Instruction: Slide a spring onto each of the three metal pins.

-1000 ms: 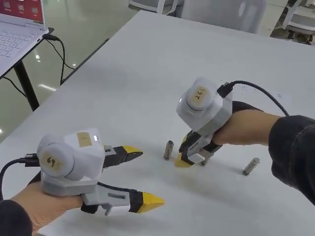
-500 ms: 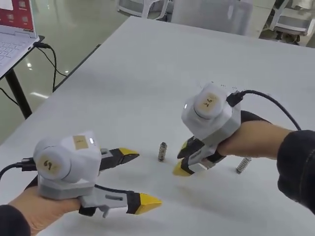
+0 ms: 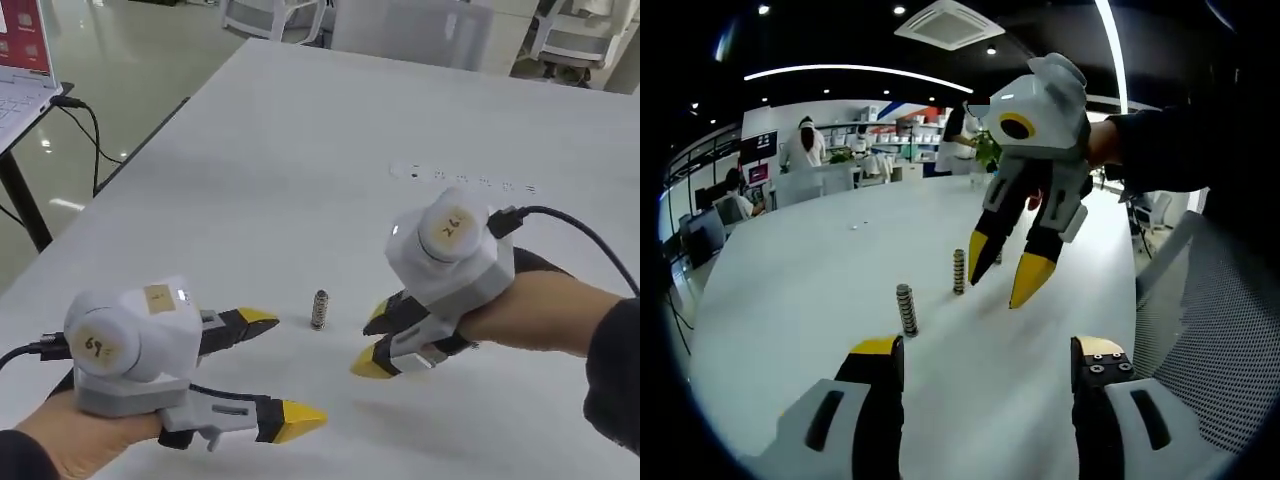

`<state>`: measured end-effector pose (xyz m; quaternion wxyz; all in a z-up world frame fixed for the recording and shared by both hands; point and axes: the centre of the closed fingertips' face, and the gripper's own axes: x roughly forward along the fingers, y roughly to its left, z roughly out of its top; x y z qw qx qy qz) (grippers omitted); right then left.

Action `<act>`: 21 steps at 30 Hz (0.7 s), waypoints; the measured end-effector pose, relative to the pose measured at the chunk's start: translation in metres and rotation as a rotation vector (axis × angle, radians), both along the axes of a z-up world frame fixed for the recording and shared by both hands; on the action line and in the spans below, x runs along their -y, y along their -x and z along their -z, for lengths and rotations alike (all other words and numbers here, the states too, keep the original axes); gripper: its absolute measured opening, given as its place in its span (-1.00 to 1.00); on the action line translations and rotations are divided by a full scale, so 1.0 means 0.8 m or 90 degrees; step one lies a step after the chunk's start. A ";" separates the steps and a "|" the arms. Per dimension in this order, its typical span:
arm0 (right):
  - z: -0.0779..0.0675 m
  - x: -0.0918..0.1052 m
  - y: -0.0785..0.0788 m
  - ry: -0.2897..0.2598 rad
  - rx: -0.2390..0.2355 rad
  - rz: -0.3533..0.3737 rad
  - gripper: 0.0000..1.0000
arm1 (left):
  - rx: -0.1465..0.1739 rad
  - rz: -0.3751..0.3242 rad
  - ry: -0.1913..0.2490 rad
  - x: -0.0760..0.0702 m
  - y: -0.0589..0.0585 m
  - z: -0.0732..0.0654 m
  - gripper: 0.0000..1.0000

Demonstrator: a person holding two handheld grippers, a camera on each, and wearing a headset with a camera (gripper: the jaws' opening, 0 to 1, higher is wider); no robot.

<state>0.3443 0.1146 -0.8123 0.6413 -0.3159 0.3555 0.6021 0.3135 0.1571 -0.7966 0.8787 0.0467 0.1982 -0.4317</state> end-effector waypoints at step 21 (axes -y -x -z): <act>-0.001 0.042 0.027 -0.086 -0.029 0.080 -0.33 | -0.005 0.008 0.002 0.012 0.005 -0.002 0.34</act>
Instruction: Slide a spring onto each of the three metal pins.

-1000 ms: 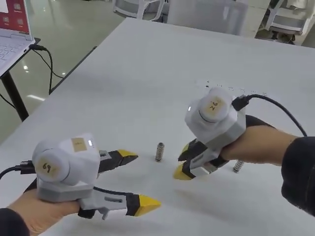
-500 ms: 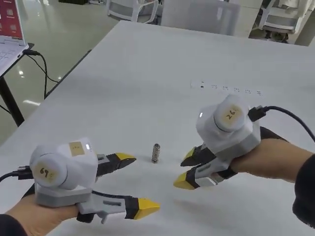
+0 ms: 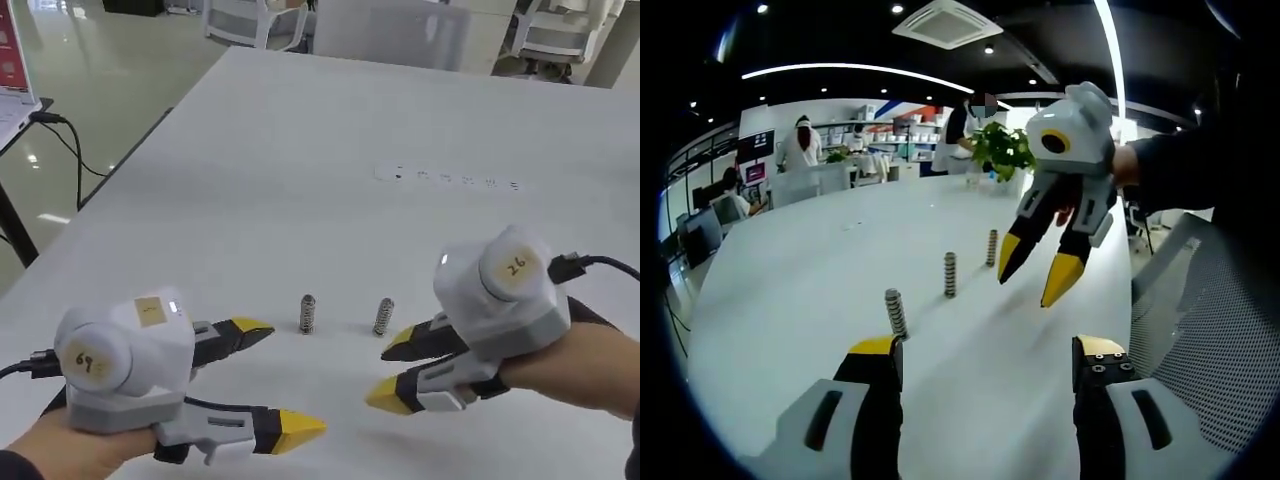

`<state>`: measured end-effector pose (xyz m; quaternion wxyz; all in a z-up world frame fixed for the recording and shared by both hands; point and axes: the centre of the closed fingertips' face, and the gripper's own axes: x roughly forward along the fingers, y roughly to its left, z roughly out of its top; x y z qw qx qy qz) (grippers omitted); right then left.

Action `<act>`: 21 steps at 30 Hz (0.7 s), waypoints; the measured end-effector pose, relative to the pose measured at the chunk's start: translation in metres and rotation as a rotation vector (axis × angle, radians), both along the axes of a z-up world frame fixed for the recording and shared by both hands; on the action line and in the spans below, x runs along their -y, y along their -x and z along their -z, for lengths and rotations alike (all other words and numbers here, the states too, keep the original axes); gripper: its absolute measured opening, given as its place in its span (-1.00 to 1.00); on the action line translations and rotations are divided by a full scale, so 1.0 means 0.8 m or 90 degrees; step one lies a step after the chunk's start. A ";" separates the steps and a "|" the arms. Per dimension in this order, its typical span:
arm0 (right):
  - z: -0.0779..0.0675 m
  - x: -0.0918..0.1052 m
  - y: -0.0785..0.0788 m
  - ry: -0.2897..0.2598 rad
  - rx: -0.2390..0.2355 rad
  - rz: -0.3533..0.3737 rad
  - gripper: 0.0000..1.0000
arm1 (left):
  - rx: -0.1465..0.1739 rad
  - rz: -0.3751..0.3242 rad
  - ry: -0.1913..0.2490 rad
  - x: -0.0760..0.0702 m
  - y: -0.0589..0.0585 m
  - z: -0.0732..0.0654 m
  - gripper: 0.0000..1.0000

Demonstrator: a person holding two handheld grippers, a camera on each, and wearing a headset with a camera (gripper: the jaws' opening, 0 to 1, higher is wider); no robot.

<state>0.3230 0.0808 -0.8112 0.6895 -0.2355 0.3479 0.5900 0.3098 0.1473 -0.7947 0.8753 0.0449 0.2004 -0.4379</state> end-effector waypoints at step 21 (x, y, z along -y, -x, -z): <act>-0.010 0.037 0.004 -0.081 0.010 0.079 -0.26 | -0.004 0.003 -0.005 0.004 0.004 0.001 0.37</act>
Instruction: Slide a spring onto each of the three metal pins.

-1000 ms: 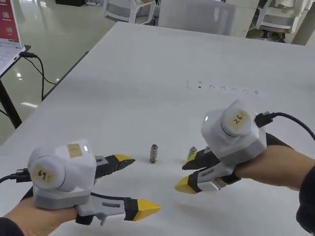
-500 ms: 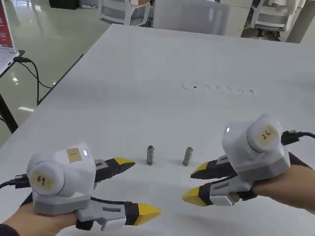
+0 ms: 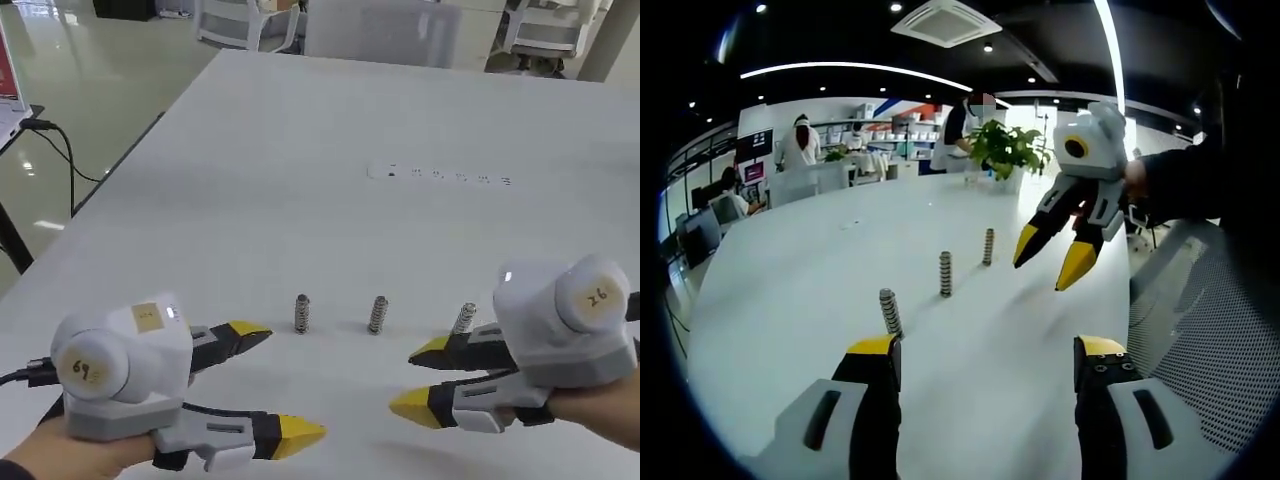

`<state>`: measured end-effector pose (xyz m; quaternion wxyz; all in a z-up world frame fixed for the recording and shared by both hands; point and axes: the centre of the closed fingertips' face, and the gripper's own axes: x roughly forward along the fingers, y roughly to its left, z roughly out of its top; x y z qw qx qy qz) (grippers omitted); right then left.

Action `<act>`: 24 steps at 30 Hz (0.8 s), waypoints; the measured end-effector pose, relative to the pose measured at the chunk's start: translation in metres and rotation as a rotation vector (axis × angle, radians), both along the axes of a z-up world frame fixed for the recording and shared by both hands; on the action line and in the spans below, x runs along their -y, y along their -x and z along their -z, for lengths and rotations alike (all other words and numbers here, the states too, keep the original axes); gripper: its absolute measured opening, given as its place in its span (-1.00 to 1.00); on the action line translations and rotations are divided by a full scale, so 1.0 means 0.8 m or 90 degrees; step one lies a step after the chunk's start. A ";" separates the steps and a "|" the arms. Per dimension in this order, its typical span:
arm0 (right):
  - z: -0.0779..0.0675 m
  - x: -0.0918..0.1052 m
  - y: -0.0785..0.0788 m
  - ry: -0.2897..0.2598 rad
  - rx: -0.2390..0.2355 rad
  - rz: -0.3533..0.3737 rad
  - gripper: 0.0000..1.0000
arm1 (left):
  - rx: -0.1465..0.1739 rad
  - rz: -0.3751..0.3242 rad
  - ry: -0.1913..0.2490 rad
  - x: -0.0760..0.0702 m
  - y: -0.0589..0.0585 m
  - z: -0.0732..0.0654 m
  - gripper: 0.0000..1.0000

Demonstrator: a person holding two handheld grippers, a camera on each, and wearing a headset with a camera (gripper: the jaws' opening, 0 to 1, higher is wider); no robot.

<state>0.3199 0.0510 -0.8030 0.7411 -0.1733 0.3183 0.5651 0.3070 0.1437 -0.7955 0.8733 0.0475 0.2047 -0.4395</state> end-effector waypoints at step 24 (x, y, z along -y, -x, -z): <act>-0.014 0.087 -0.038 -0.031 0.045 0.135 -0.09 | -0.005 -0.001 -0.004 0.001 -0.004 0.000 0.41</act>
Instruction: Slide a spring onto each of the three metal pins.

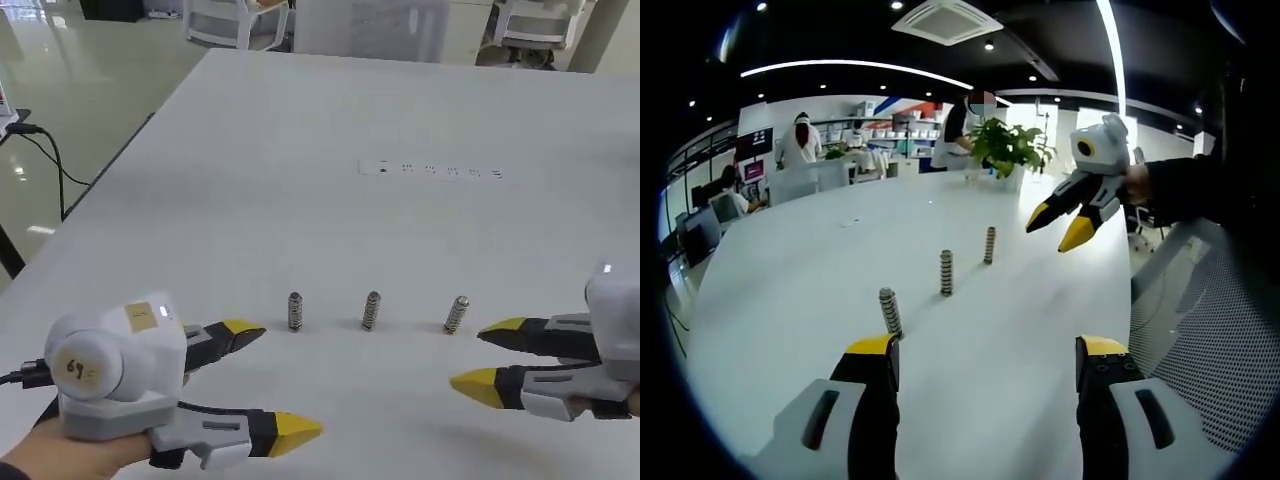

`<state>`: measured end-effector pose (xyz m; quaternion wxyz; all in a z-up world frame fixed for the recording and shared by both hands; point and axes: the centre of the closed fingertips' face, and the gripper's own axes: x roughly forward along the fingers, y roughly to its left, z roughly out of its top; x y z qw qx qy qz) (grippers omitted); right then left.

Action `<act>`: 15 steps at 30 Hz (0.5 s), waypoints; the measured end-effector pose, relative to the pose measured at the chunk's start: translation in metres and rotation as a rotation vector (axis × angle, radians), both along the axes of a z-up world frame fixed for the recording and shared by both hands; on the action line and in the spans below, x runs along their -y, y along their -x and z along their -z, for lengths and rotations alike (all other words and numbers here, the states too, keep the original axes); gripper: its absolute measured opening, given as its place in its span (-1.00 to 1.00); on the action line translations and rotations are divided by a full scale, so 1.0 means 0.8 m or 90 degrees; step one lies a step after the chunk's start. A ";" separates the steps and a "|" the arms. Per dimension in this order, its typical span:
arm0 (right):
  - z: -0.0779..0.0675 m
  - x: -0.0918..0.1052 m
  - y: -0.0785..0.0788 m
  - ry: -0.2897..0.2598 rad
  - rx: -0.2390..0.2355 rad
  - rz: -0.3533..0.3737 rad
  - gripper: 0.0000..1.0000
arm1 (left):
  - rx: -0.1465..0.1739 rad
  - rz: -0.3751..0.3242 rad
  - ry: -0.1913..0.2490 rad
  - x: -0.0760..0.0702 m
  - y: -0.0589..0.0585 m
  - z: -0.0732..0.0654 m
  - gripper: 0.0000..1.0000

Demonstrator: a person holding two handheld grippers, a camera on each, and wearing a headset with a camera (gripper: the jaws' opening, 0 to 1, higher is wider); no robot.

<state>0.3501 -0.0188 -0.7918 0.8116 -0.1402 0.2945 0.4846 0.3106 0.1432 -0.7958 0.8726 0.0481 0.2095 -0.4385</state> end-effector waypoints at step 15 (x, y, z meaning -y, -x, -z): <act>0.001 0.028 -0.007 -0.009 0.035 0.041 0.15 | -0.001 -0.004 -0.006 -0.005 -0.006 0.003 0.42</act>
